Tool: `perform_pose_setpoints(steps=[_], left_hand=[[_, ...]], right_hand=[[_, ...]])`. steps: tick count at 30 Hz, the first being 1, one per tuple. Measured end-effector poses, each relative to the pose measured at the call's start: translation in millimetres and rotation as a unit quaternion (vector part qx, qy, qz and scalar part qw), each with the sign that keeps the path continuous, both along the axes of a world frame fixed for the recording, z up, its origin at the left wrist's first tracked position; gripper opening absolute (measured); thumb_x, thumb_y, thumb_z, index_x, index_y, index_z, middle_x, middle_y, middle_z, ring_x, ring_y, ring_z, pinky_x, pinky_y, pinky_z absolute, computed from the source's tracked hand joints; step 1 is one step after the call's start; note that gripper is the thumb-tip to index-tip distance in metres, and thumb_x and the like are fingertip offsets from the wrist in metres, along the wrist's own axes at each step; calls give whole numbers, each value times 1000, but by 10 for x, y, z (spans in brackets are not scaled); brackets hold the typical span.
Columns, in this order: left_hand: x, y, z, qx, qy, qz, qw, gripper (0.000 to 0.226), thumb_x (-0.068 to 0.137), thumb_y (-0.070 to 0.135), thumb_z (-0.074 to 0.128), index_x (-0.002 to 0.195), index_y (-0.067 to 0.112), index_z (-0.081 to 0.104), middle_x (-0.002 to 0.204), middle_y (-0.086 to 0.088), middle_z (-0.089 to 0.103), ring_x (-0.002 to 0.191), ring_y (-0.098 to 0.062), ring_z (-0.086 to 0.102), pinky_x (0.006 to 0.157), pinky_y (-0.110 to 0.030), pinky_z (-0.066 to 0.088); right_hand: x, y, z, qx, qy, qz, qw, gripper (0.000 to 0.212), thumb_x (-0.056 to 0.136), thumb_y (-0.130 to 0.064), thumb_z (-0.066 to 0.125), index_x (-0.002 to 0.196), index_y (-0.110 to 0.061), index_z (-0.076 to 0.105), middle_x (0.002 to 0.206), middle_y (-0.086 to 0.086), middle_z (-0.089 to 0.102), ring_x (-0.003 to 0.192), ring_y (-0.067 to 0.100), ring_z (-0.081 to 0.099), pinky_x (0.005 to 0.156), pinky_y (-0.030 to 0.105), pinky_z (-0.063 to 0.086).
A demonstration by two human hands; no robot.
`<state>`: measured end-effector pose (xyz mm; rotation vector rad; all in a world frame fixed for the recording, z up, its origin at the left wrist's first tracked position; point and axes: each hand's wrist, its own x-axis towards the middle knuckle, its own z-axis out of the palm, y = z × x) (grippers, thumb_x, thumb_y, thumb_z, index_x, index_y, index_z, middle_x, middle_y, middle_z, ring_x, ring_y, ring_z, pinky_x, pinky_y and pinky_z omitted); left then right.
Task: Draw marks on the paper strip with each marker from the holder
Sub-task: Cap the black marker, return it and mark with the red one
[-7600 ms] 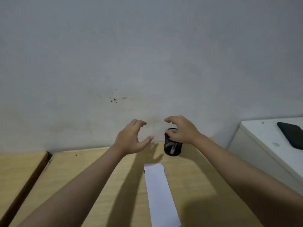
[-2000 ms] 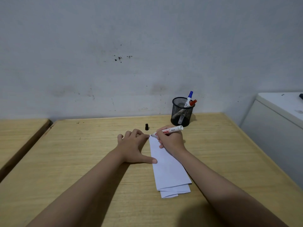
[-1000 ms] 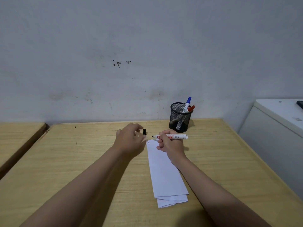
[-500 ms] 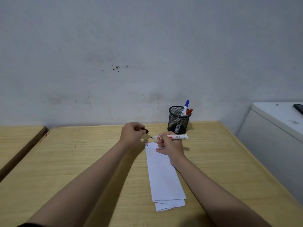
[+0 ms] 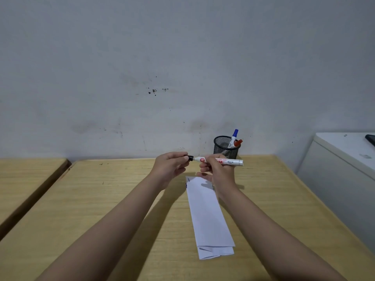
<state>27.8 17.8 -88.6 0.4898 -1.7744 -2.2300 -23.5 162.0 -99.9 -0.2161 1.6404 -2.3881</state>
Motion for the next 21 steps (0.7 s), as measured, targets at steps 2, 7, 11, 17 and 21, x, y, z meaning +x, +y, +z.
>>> perform_pose_setpoints(steps=[2,7,11,17,21], left_hand=[[14,25,5,-12,-2,-1,1000,11,81,7,67,91,10,69,73,-2,66,82,-18,65,76,-26,53],[30,67,32,22,7,-13,1000,10,80,6,67,89,9,70,77,-3,69,75,-13,67,76,-25,53],[46,58,124,102,35,-44,993,11,82,5,63,92,6,68,75,-2,71,66,-8,67,73,-23,56],[124,66,290,7,58,-62,996,8,79,0,65,86,1,69,66,-6,67,66,-16,64,68,-23,57],[199,316,339,-184,29,-144,972,6,73,-9,67,77,-5,70,62,-6,70,63,-18,66,72,-26,57]], right_hand=[[26,13,34,-7,13,3,1000,12,85,-6,62,93,3,61,63,9,64,51,13,56,67,41,56],[77,68,115,-25,37,23,999,8,86,-5,64,79,-3,63,65,11,63,53,14,56,63,37,56],[79,127,190,-46,52,61,996,14,88,-11,64,75,-5,66,62,7,63,54,12,57,61,33,58],[59,190,288,-23,75,62,995,14,87,-12,65,75,-4,65,60,6,61,51,13,57,57,30,58],[59,142,288,74,156,51,984,21,89,-14,64,69,-10,57,51,-3,57,50,17,54,48,24,49]])
